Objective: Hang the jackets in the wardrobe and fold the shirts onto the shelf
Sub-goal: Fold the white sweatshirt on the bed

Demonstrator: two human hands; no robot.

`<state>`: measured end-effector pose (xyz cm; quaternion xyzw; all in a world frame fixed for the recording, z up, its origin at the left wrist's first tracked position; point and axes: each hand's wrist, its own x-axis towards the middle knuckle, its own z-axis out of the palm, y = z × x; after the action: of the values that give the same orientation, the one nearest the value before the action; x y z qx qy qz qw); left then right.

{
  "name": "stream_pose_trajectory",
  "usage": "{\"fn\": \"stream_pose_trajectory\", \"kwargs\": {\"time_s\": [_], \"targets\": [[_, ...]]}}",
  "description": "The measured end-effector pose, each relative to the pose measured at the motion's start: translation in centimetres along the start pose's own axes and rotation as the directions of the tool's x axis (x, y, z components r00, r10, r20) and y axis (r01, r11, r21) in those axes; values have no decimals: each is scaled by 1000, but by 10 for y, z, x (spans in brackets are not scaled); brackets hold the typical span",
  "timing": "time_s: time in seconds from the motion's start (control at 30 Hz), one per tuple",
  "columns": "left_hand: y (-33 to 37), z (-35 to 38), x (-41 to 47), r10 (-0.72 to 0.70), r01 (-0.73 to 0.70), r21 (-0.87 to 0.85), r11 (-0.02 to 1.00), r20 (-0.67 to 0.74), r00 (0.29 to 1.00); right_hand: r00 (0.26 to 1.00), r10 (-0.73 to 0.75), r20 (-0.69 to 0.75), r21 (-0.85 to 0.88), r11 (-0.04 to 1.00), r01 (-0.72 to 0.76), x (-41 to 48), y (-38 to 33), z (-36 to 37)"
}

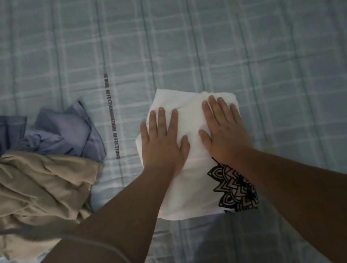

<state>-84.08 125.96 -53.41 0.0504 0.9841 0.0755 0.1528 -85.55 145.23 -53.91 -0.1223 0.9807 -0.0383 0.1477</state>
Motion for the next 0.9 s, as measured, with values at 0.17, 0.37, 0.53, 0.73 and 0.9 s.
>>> {"fn": "stream_pose_trajectory", "kwargs": {"time_s": [0.17,0.37,0.53,0.73,0.9], "targets": [[-7,-16,-28,134,-136,-44,990,-59,989,998,-60,-33,109,992,63,-20,4,-23],[-28,-16,-108,450,-442,-93,892,93,888,959,-284,20,103,954,280,-109,10,-30],[-46,-7,-122,430,-440,-10,898,236,871,937,-316,146,52,949,312,-131,22,-16],[-32,2,-120,340,-395,155,906,290,895,907,-327,266,-72,931,357,-129,13,-10],[-33,0,-120,342,-401,207,893,271,900,929,-274,248,-148,937,316,-130,3,-4]]}}
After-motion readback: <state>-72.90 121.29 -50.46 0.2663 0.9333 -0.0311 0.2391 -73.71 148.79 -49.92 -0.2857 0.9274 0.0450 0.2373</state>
